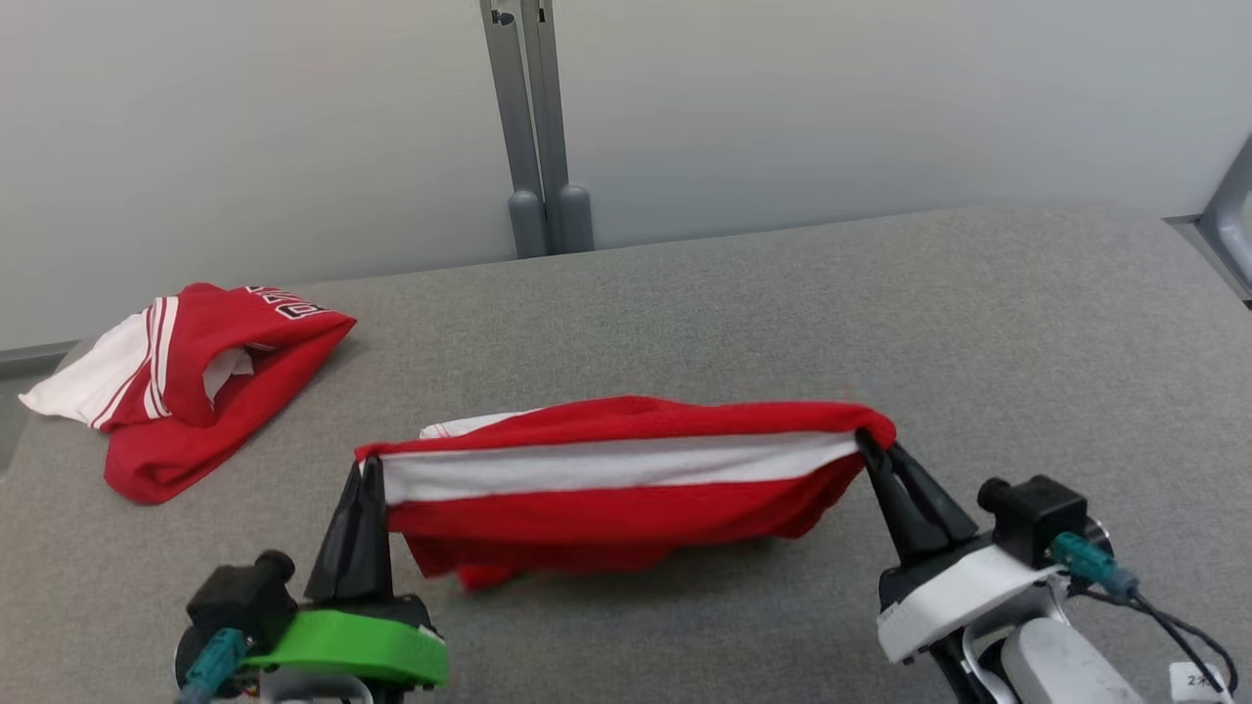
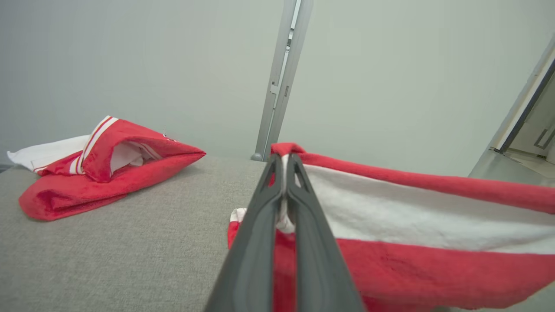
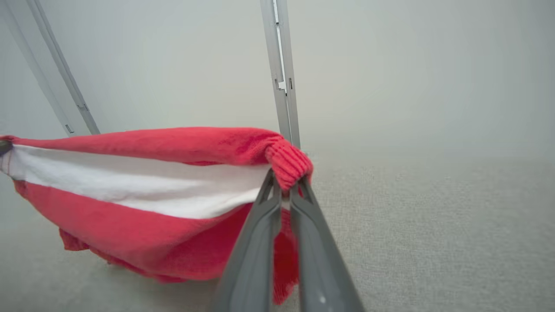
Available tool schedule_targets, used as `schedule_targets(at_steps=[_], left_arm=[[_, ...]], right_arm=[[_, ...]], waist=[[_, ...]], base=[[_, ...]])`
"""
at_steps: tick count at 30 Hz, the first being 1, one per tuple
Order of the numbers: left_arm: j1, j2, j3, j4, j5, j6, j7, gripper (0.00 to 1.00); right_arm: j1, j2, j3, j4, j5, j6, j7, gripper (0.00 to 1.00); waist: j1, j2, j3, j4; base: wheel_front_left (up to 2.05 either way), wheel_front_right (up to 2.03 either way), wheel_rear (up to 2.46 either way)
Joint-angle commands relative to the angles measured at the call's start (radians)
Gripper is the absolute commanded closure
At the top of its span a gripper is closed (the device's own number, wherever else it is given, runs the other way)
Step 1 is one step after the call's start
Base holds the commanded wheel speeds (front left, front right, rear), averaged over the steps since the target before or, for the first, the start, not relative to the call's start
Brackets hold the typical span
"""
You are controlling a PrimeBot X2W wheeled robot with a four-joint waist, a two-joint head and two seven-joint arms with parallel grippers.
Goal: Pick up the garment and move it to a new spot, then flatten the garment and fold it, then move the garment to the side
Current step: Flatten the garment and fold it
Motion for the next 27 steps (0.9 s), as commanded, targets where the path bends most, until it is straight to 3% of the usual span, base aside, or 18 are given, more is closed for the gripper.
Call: schedule_targets(at_steps=[1,9,17,22,27], left_arm=[[-0.019,0.001,0.003,-0.036,0.004,-0.006,-0.003,1.00],[-0.053,0.012,0.020,-0.273,0.039,-0.013,-0.002,1.00],[-0.159,0.105,0.016,-0.515,0.098,-0.021,0.089,1.00],[-0.251,0.142,0.000,-0.520,0.108,-0.029,0.159,1.00],[-0.396,0.168,-0.024,-0.377,0.093,-0.045,0.209,1.00]], right_arm=[[-0.011,-0.014,-0.009,-0.037,0.011,0.000,-0.003,1.00],[-0.015,-0.088,-0.028,-0.255,0.021,0.000,-0.003,1.00],[-0.034,-0.161,-0.088,-0.496,-0.059,0.000,0.072,1.00],[-0.078,-0.181,-0.077,-0.510,-0.085,0.000,0.122,1.00],[-0.221,-0.186,-0.006,-0.385,-0.102,0.000,0.145,1.00]], waist=[[0.0000,0.0000,-0.017,-0.009],[0.0000,0.0000,-0.055,-0.025],[0.0000,0.0000,-0.053,-0.041],[0.0000,0.0000,-0.015,-0.040],[0.0000,0.0000,0.054,-0.040]], base=[[0.00,0.00,0.00],[0.00,0.00,0.00],[0.00,0.00,0.00],[0.00,0.00,0.00],[0.00,0.00,0.00]])
